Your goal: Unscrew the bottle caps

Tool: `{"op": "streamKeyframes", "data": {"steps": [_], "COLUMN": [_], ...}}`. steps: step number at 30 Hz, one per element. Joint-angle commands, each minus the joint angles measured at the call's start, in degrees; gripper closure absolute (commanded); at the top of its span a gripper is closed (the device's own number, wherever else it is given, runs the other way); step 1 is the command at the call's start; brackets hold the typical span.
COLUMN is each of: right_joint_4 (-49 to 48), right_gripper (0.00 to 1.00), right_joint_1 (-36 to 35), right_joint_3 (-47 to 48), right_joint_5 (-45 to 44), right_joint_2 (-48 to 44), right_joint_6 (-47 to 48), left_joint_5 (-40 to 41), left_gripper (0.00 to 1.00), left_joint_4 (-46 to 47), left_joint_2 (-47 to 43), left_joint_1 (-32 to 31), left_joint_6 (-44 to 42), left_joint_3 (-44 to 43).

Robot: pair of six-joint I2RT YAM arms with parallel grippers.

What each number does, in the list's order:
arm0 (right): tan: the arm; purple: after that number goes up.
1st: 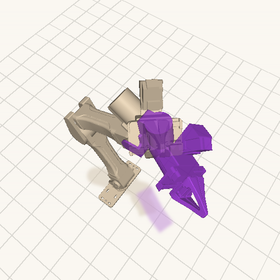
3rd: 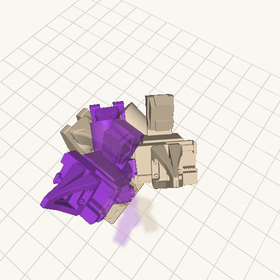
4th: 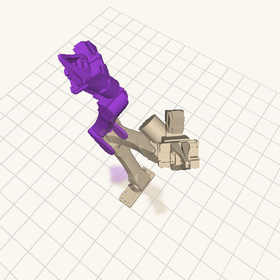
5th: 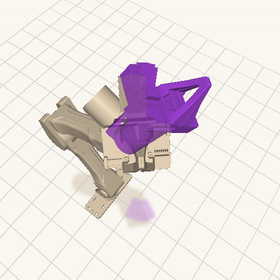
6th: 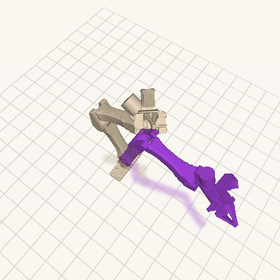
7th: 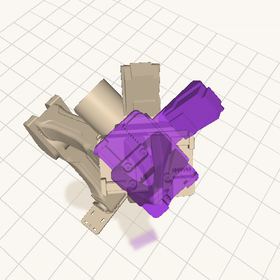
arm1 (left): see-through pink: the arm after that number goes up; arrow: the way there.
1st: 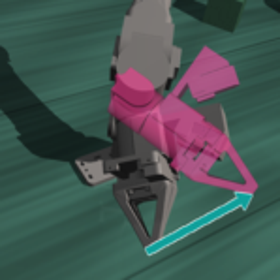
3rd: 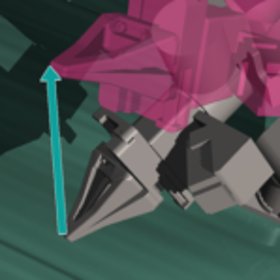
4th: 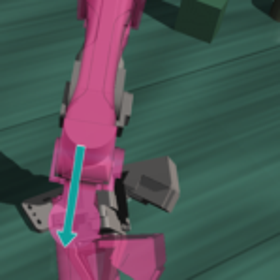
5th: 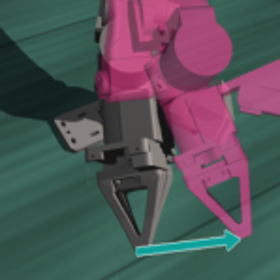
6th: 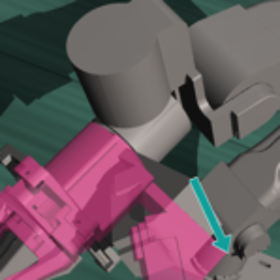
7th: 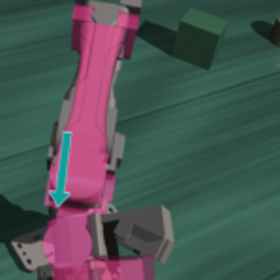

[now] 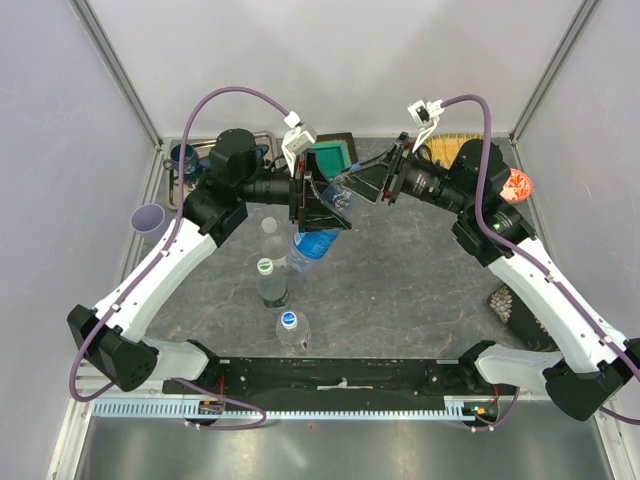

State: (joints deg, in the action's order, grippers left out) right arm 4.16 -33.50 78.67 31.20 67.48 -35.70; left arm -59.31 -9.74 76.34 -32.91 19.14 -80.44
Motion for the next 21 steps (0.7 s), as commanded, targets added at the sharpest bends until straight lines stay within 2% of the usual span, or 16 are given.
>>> {"op": "streamKeyframes", "data": {"steps": [1,4,5,8,9,11,12,13,14,16,18,21], "right_joint_4": [-5.31,-5.39,-5.39,-5.22,-4.87,-1.9,-0.75,0.57,2.93,5.14,7.87,11.38], "right_gripper": [1.0,1.0,1.0,1.0,0.95,0.58,0.44,0.21,0.14,0.02,0.02,0.03], "right_joint_1": [-0.69,-0.69,-0.69,-0.87,-0.78,-0.78,-0.78,-0.78,-0.87,-0.78,-0.87,-0.87], "right_joint_3": [1.04,0.96,0.95,0.69,0.87,1.83,2.36,3.75,4.46,6.74,8.42,10.35], "right_joint_5": [-0.96,-0.88,-0.97,-0.53,-0.53,-2.1,-3.15,-4.21,-5.18,-9.74,-15.78,-23.08], "right_joint_2": [-0.95,-0.95,-0.95,-1.13,-1.13,-1.3,-1.48,-1.74,-1.92,-2.44,-3.14,-3.94], "right_joint_6": [-0.86,-0.95,-1.03,-0.86,-0.69,0.1,0.72,1.68,2.21,3.0,3.18,3.1], "left_joint_5": [-1.6,-1.6,-1.69,-1.51,-1.34,-0.29,0.41,2.42,3.75,8.13,12.27,24.8], "left_gripper": [0.27,0.37,0.45,0.57,0.63,0.64,0.64,0.64,0.64,0.63,0.63,0.63], "left_joint_4": [-0.46,-0.81,-0.81,-1.25,-1.42,-1.95,-2.21,-2.48,-3.0,-3.71,-5.11,-6.61], "left_joint_2": [-1.01,-1.1,-1.1,-1.36,-1.45,-1.98,-2.24,-2.42,-2.68,-3.12,-3.12,-3.56], "left_joint_1": [-0.93,-1.2,-1.37,-1.46,-1.46,-1.46,-1.46,-1.46,-1.46,-1.55,-1.98,-4.18], "left_joint_6": [-2.61,-3.14,-3.23,-3.75,-3.93,-4.63,-4.89,-5.25,-5.95,-6.83,-8.49,-12.62], "left_joint_3": [0.38,0.55,0.81,1.17,1.34,1.52,1.52,1.61,1.52,1.26,0.38,-0.76]}}
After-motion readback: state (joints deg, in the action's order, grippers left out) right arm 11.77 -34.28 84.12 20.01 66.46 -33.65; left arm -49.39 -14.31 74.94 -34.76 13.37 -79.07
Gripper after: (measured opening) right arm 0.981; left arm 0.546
